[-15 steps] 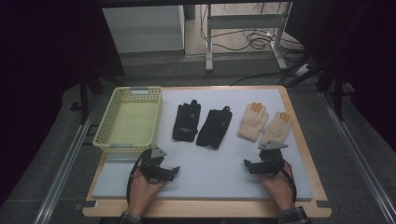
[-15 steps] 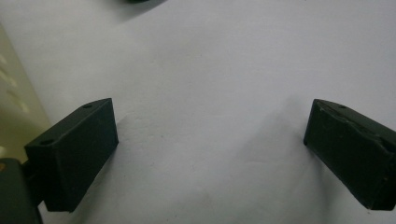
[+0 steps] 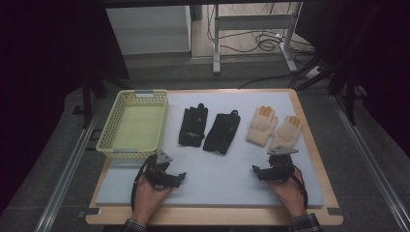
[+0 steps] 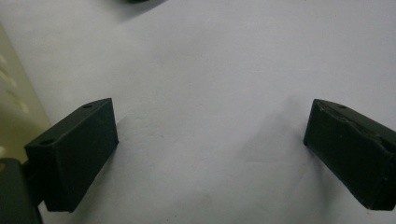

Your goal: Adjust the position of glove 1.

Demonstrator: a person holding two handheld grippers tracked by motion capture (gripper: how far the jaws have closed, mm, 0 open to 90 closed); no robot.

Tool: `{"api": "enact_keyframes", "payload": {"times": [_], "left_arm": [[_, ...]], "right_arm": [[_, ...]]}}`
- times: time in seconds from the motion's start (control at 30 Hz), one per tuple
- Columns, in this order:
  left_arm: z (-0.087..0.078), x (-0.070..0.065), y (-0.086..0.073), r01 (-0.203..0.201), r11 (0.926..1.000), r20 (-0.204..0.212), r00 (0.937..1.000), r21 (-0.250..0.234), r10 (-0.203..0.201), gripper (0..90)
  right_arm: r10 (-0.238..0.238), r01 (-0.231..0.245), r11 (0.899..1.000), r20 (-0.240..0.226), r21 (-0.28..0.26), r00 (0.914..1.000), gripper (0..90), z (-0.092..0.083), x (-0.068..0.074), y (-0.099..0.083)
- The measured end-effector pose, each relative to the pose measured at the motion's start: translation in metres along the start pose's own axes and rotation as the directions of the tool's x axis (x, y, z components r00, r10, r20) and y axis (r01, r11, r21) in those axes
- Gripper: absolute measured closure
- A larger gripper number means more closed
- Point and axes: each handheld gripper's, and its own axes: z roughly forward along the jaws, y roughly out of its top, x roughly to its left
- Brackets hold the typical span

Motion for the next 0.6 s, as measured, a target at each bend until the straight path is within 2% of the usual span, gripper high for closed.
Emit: {"api": "enact_keyframes", "payload": {"times": [0.6], "left_arm": [[-0.0001,0.0000,0.0000,0.000,1.0000,0.000,1.0000,-0.001,0.000,2.9]], "right_arm": [[0.004,-0.004,1.000,-0.001,0.008,1.0000,8.9,-0.0002,-0.0002,0.0014]]}}
